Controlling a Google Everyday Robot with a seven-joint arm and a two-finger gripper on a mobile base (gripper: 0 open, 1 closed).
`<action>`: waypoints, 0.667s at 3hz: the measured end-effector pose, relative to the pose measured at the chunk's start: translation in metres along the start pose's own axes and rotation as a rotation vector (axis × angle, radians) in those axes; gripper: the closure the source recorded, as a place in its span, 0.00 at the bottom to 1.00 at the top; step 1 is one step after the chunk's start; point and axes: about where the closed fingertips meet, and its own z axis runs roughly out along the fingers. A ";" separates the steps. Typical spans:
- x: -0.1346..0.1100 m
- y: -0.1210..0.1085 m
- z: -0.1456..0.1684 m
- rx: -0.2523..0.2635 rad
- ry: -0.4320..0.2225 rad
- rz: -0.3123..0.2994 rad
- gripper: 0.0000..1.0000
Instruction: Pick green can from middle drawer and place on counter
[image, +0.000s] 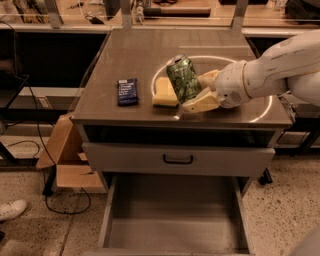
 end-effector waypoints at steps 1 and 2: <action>-0.017 0.010 0.009 0.035 -0.071 -0.017 1.00; -0.018 0.013 0.017 0.133 -0.121 0.031 1.00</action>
Offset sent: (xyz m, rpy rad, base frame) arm -0.0057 0.0320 -0.0058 0.1892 -0.0985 -0.2000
